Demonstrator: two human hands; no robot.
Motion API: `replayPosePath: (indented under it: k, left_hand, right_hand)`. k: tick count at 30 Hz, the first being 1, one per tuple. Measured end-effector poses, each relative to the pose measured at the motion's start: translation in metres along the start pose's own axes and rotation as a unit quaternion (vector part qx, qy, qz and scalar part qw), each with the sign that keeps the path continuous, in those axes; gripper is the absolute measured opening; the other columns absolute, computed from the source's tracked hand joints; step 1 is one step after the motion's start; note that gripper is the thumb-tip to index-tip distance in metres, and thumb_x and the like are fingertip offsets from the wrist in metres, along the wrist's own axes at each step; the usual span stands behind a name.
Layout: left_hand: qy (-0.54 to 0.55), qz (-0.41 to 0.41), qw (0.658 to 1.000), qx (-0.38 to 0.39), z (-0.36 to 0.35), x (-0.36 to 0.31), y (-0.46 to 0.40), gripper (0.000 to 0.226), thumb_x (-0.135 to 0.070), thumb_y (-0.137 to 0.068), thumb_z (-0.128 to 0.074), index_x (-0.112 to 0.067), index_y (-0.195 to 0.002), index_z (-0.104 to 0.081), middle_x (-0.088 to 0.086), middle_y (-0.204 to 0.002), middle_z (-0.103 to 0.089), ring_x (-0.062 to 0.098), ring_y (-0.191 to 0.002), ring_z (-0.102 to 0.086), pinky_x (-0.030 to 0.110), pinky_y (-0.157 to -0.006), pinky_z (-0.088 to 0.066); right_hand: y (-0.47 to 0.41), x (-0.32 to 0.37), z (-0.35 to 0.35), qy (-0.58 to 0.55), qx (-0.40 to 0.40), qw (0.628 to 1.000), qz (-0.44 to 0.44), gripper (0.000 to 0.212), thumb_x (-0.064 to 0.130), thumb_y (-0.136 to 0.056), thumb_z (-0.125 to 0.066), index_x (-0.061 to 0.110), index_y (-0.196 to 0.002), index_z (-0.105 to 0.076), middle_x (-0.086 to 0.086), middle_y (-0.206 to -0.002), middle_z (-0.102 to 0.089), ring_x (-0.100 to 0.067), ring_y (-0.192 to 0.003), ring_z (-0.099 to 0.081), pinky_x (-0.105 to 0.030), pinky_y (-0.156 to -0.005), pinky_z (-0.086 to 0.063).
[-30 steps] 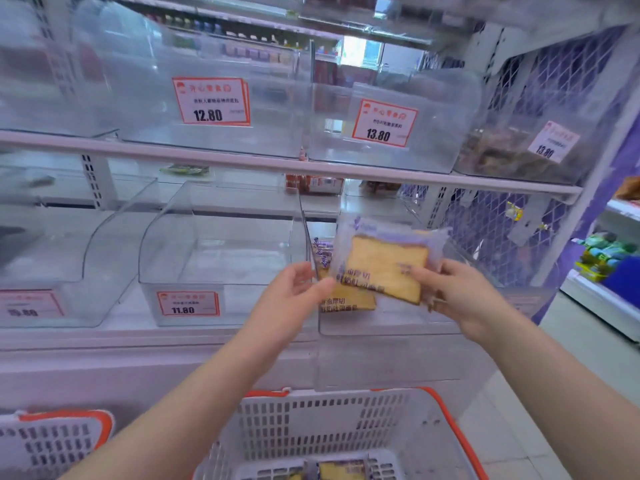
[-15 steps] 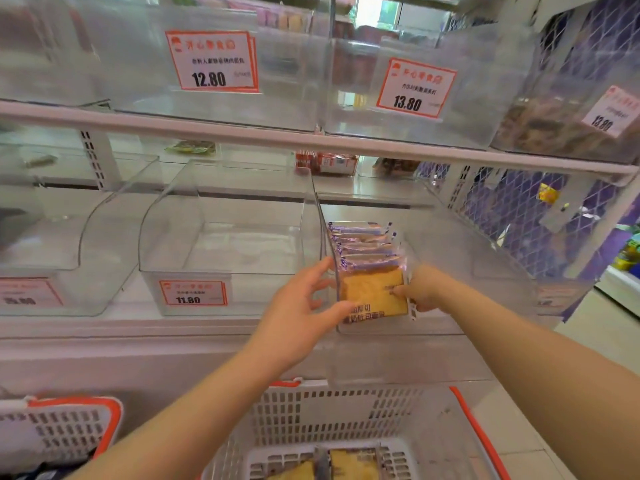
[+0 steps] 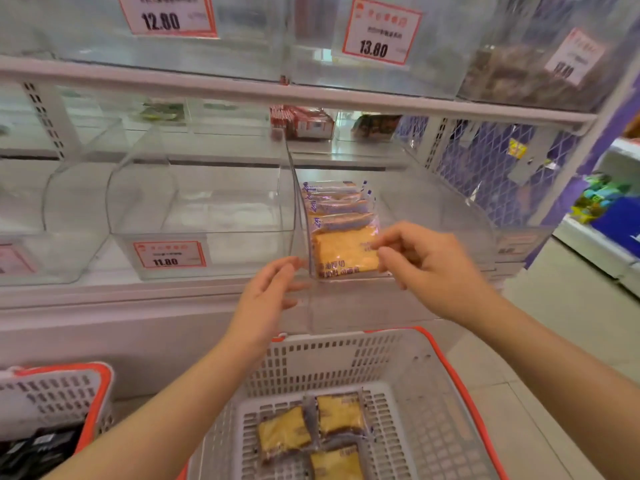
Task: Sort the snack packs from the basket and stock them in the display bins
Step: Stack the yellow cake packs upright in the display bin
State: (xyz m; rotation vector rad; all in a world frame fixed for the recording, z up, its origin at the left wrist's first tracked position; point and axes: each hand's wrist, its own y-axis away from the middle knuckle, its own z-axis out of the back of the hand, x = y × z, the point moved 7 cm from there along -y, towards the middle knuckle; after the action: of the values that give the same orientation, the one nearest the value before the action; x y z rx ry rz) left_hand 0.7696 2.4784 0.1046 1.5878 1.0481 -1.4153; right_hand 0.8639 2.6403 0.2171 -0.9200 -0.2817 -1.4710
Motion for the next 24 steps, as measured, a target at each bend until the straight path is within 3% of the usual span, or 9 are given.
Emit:
replayPosePath:
  k: [5,9,12,15,17,18,20,22,24]
  left_hand:
    - [-0.033,0.140,0.988,-0.053,0.004,0.086,0.001,0.016,-0.013,-0.096,-0.044,-0.016,-0.096,-0.061,0.001,-0.087,-0.063,0.015,-0.073,-0.056,0.026,-0.062,-0.043]
    - [-0.175,0.221,0.960,-0.005,0.003,0.169,0.020,0.018,-0.007,-0.095,-0.042,-0.010,-0.098,-0.060,-0.004,-0.075,-0.055,0.012,-0.062,-0.050,0.022,-0.053,-0.039]
    - [-0.217,0.304,0.927,0.030,0.002,0.225,0.044,0.017,-0.014,-0.096,-0.044,-0.014,-0.082,-0.054,0.004,-0.069,-0.050,0.018,-0.062,-0.049,0.026,-0.056,-0.039]
    - [-0.250,0.361,0.896,0.058,0.004,0.277,0.069,0.027,-0.014,-0.096,-0.044,-0.013,-0.069,-0.045,0.008,-0.067,-0.044,0.021,-0.067,-0.045,0.032,-0.061,-0.034]
    - [-0.261,0.399,0.877,0.054,0.012,0.306,0.091,0.031,-0.014,-0.096,-0.044,-0.015,-0.065,-0.044,0.006,-0.063,-0.044,0.020,-0.059,-0.043,0.028,-0.057,-0.034]
    - [-0.248,0.419,0.872,0.041,0.017,0.317,0.101,0.032,-0.013,-0.096,-0.043,-0.015,-0.064,-0.044,0.005,-0.062,-0.043,0.017,-0.056,-0.041,0.026,-0.052,-0.035]
    - [-0.229,0.451,0.862,0.022,0.023,0.331,0.118,0.032,-0.011,-0.096,-0.044,-0.013,-0.064,-0.042,0.006,-0.064,-0.041,0.015,-0.054,-0.041,0.018,-0.043,-0.038]
    - [-0.241,0.473,0.847,0.031,0.027,0.341,0.134,0.028,-0.013,-0.096,-0.044,-0.015,-0.068,-0.043,0.008,-0.070,-0.046,0.015,-0.056,-0.045,0.021,-0.047,-0.039]
    - [-0.254,0.482,0.838,0.039,0.033,0.346,0.146,0.028,-0.014,-0.096,-0.045,-0.016,-0.068,-0.046,0.009,-0.073,-0.050,0.014,-0.058,-0.050,0.026,-0.054,-0.036]
  right_hand:
    - [0.072,-0.059,-0.067,0.062,0.184,0.978,-0.073,0.009,0.022,-0.089,-0.057,0.020,-0.085,-0.065,0.010,-0.069,-0.064,0.001,-0.062,-0.056,-0.014,-0.060,-0.042]
    - [0.126,-0.152,-0.134,0.089,0.315,0.919,-0.219,0.012,0.016,-0.093,-0.050,0.015,-0.084,-0.059,-0.007,-0.081,-0.062,-0.018,-0.077,-0.057,-0.027,-0.067,-0.040]
    - [0.165,-0.202,-0.172,0.107,0.377,0.870,-0.298,0.019,0.017,-0.095,-0.046,0.013,-0.078,-0.054,-0.016,-0.074,-0.054,-0.024,-0.070,-0.054,-0.029,-0.061,-0.035]
    - [0.200,-0.240,-0.205,0.104,0.423,0.826,-0.358,0.041,0.018,-0.096,-0.042,0.013,-0.057,-0.035,-0.005,-0.057,-0.030,-0.016,-0.051,-0.035,-0.028,-0.055,-0.031]
    - [0.217,-0.256,-0.225,0.107,0.445,0.802,-0.384,0.041,0.018,-0.096,-0.042,0.020,-0.058,-0.027,-0.001,-0.058,-0.026,-0.012,-0.050,-0.027,-0.024,-0.050,-0.026]
    - [0.226,-0.264,-0.236,0.103,0.456,0.794,-0.389,0.038,0.019,-0.096,-0.043,0.021,-0.060,-0.032,0.000,-0.061,-0.031,-0.011,-0.052,-0.029,-0.023,-0.049,-0.026]
    - [0.241,-0.274,-0.257,0.089,0.484,0.775,-0.397,0.016,0.022,-0.097,-0.044,0.016,-0.092,-0.059,-0.002,-0.087,-0.056,-0.019,-0.071,-0.050,-0.025,-0.062,-0.038]
    - [0.260,-0.290,-0.271,0.109,0.505,0.739,-0.432,0.035,0.023,-0.097,-0.043,0.013,-0.130,-0.048,-0.009,-0.122,-0.058,-0.028,-0.103,-0.057,-0.033,-0.086,-0.047]
    - [0.276,-0.304,-0.274,0.133,0.504,0.715,-0.467,0.055,0.021,-0.094,-0.049,0.013,-0.145,-0.028,-0.014,-0.130,-0.053,-0.029,-0.113,-0.054,-0.036,-0.093,-0.047]
